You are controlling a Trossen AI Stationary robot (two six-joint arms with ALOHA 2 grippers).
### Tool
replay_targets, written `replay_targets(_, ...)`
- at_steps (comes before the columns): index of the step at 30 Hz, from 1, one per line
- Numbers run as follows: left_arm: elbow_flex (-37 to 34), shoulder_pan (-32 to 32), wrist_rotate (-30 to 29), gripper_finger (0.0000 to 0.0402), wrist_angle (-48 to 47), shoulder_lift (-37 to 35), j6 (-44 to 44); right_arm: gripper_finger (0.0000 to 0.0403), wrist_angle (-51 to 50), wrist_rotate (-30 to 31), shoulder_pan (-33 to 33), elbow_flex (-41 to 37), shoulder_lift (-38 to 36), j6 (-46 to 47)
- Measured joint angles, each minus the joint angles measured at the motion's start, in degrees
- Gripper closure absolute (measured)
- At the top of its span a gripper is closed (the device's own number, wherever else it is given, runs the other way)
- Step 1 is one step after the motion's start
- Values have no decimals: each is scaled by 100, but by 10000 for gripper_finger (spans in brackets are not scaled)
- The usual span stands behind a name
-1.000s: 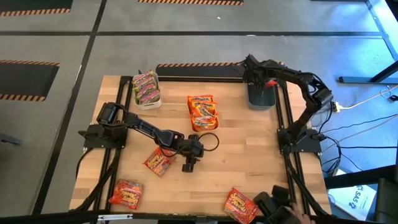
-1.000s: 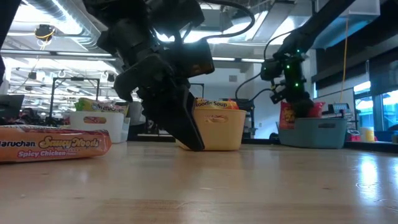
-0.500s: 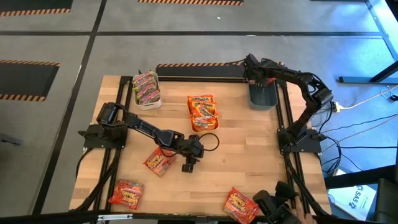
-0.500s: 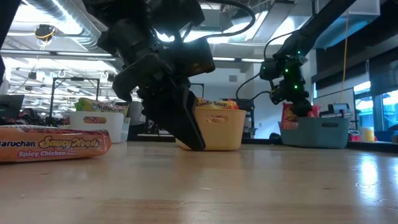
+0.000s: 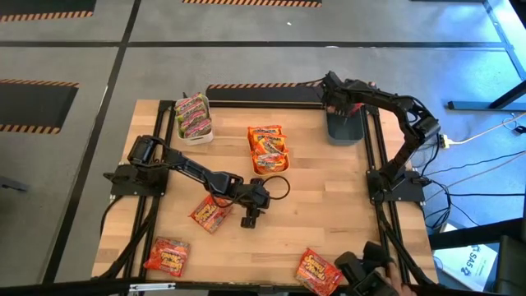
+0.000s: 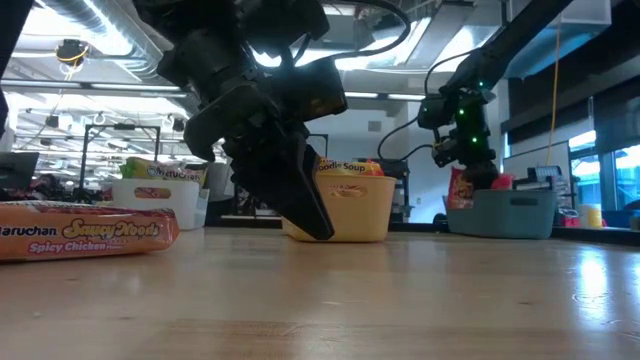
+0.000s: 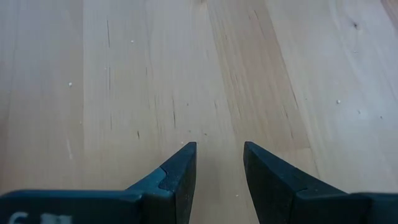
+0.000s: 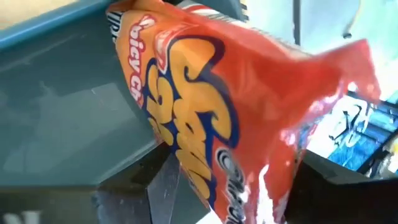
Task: Sort Maruchan noodles
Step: Put the top right red noodle pack into the green bin, then put the top red noodle pack into the green bin
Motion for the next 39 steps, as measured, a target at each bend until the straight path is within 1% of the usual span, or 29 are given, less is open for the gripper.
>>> replay_targets(4,0,0,0,274,0,0,0,182,8,183,-4,0,0,238)
replay_targets(14,0,0,0,274,-2,0,2,120,231,215,-4,0,0,209)
replay_targets(18,0,0,0,274,4,0,2,114,187,610,2,0,-10,195)
replay_targets(22,0,0,0,274,27,0,0,114,-164,656,29,2,-128,313)
replay_targets(28,0,0,-52,274,36,0,-12,114,-712,672,448,4,-606,849)
replay_targets(32,-3,-14,-96,274,118,0,-455,113,-889,652,959,7,-1069,1222)
replay_targets(34,-11,-22,-336,274,313,4,-532,113,-962,614,1275,9,-1333,1542)
replay_targets(35,-9,-37,-575,274,441,4,-558,113,-1070,449,1426,9,-1461,1745)
replay_targets(38,-7,-79,-1463,274,547,4,-776,113,-1395,-345,1915,9,-1846,2284)
replay_targets(39,-7,-87,-1608,274,545,4,-779,113,-1479,-560,2078,9,-1965,2466)
